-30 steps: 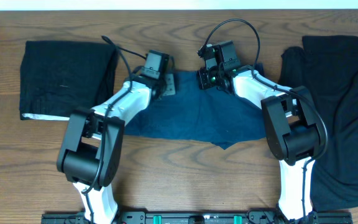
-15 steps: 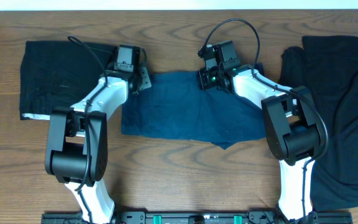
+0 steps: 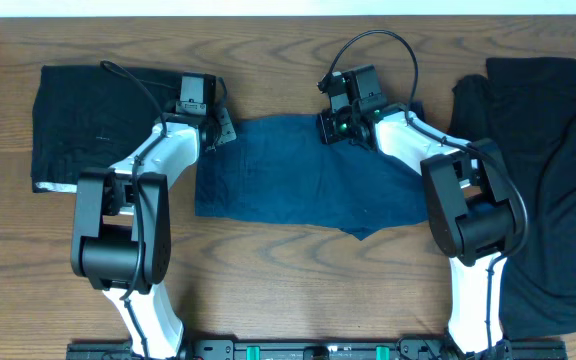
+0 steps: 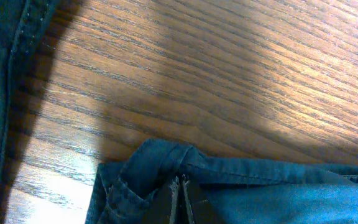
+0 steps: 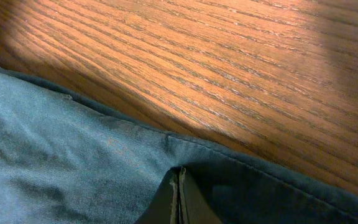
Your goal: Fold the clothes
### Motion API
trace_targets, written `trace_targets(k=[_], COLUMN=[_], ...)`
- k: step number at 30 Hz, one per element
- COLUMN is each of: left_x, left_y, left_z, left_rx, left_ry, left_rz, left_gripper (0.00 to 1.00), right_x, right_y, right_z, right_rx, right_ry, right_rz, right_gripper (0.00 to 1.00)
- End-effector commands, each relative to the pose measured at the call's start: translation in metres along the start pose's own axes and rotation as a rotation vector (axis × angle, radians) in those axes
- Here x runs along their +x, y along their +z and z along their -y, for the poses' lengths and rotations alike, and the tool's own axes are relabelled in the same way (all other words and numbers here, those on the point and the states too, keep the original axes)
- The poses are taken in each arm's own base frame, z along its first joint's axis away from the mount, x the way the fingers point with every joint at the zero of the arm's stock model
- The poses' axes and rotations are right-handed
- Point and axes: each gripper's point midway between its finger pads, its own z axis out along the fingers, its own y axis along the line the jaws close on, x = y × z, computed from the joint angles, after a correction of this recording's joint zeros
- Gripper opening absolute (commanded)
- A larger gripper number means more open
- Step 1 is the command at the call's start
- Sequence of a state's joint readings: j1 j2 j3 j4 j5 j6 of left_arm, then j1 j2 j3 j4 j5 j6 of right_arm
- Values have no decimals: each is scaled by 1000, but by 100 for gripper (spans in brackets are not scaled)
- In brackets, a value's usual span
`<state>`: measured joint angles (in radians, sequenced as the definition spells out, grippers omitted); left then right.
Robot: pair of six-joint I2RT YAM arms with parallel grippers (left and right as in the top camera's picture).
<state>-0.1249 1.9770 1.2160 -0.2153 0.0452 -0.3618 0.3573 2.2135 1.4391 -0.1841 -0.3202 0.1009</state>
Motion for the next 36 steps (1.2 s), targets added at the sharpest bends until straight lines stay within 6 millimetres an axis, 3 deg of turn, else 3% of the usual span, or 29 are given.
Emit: trace_targets(k=[1,4,7,9,12,15,19,25,29,32,36], left_x=[-18,-33,-37,-28,-7,16,35,57,65,66,67], left_y=[-24,-58,-89,-105,-113,-110,-103,-91,-82,-82,-82], left_z=[-2,8,14,15,11,7,2,-10,-14,-15,-15], left_rx=[-7,23,39,35,10,-19,-37,-64,-64,-65,-66], left_ry=[24,27,34,41,25,24,37,39,38,39,39], left_rz=[64,124,147,124,49,-27,-77,-117,-111,-114,-116], left_gripper=[6,6,6,6,6,6,6,6,6,6,6], right_x=[-3,-38,-59,-62,-55,-39,-14,31,52,53,31], right_y=[-17,-62,-112,-139,-160,-161,-146,-106,-77,-76,-99], right_z=[19,24,30,40,63,86,112,154,167,167,154], right_rx=[51,69,101,142,220,267,317,422,430,429,404], right_ry=[15,22,38,61,108,156,204,252,264,264,253], right_rz=[10,104,165,177,160,114,43,-88,-138,-138,-88], right_gripper=[4,5,6,4,1,1,1,1,2,2,3])
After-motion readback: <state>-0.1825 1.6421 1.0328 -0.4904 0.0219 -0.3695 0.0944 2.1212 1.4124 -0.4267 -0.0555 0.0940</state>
